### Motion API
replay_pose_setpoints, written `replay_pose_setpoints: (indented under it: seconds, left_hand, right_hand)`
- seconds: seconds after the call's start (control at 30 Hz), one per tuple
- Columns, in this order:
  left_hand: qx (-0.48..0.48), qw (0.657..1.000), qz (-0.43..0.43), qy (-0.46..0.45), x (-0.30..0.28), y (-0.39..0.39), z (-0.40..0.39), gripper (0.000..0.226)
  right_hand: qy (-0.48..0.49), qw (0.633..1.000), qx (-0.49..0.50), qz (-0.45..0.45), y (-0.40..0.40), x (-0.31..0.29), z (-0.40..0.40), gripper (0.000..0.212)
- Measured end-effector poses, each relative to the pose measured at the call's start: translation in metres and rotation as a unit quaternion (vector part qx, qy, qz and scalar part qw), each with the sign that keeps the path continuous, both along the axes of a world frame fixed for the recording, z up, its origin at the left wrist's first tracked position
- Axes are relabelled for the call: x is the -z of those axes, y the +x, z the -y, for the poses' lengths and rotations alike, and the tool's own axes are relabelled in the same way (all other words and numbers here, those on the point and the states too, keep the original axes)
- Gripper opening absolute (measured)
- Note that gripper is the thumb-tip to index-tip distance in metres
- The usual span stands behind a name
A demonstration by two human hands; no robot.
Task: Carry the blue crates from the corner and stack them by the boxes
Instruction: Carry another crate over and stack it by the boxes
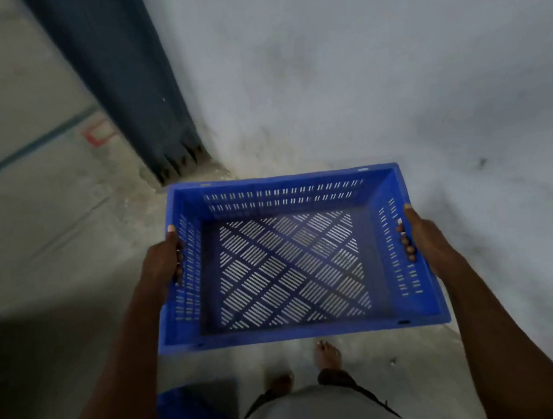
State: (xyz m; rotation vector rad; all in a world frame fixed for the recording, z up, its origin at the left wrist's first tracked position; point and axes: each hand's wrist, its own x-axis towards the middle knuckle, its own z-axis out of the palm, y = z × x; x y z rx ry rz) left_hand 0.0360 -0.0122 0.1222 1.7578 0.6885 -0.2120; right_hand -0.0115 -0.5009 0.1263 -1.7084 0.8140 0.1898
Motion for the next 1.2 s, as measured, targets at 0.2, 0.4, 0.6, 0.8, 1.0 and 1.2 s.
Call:
replay_pose_setpoints:
  seconds: [0.2,0.4,0.6,0.8,1.0,1.2]
  left_hand:
    - [0.141,0.990,0.029,-0.003,-0.033,0.003,0.060,0.054]
    - [0.305,0.952,0.037,-0.007,-0.047,-0.008,0.151,0.055]
    - [0.474,0.879,0.054,0.010,-0.066,-0.081,0.276,0.056]
    - [0.609,0.792,0.044,-0.013,-0.070,-0.209,0.402,0.056]
    - [0.732,0.681,0.018,-0.024,-0.071,-0.402,0.516,0.055]
    - [0.813,0.582,0.009,-0.030,-0.072,-0.602,0.600,0.052]
  right_hand:
    - [-0.013,0.990,0.140,0.022,-0.123,-0.028,0.020,0.059]
    - [-0.035,0.955,0.294,0.026,-0.274,-0.032,0.030,0.061]
    - [-0.029,0.894,0.445,0.037,-0.452,-0.034,0.026,0.063]
    - [-0.024,0.811,0.583,0.042,-0.645,-0.034,0.010,0.068]
    - [-0.026,0.705,0.708,0.028,-0.845,-0.045,-0.029,0.064]
    - [-0.030,0.606,0.794,0.017,-1.009,-0.051,-0.064,0.061]
